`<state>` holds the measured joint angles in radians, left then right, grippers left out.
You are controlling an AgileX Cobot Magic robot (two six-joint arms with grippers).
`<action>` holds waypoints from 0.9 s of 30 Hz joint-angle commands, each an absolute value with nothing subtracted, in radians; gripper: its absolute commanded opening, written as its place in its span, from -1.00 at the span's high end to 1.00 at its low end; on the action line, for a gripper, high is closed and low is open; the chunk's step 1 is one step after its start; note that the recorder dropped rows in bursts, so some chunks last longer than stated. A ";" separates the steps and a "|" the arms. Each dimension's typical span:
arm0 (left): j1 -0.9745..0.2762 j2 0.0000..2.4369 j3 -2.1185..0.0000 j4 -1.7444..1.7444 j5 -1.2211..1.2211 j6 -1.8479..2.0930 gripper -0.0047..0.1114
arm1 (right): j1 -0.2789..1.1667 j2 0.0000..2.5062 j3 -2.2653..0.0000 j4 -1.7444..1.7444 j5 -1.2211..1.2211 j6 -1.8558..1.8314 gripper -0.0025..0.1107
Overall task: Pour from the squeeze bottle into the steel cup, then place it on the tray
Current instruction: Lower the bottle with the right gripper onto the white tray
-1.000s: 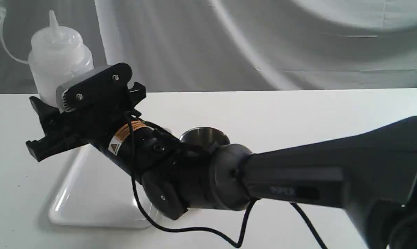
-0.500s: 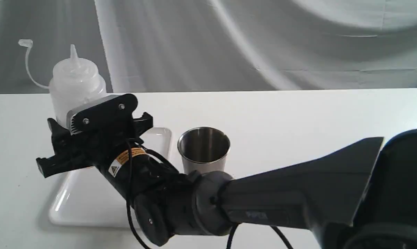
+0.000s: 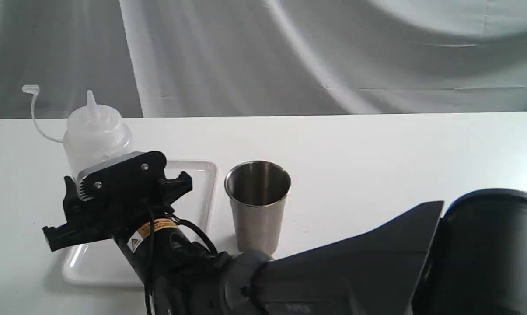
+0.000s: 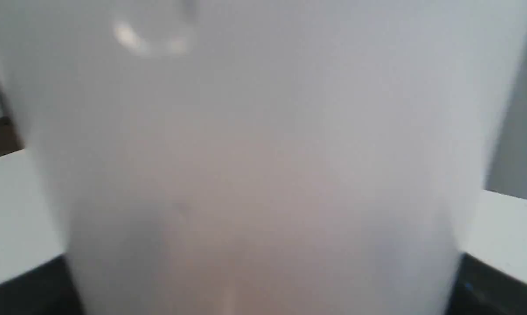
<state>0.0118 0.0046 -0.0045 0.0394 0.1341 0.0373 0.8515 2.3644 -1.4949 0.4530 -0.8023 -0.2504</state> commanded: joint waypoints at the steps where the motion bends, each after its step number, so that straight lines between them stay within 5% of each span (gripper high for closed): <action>1: 0.007 0.000 0.000 0.040 0.133 0.036 0.78 | 0.861 2.367 -1.503 0.502 -0.853 -0.286 0.96; 27: 0.007 0.000 0.000 0.040 0.133 0.036 0.78 | 0.878 2.472 -1.689 0.902 -0.795 -0.549 0.96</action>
<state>0.0118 0.0046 -0.0045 0.0394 0.1341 0.0373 0.8783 2.4790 -1.6773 0.8625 -0.7701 -0.5285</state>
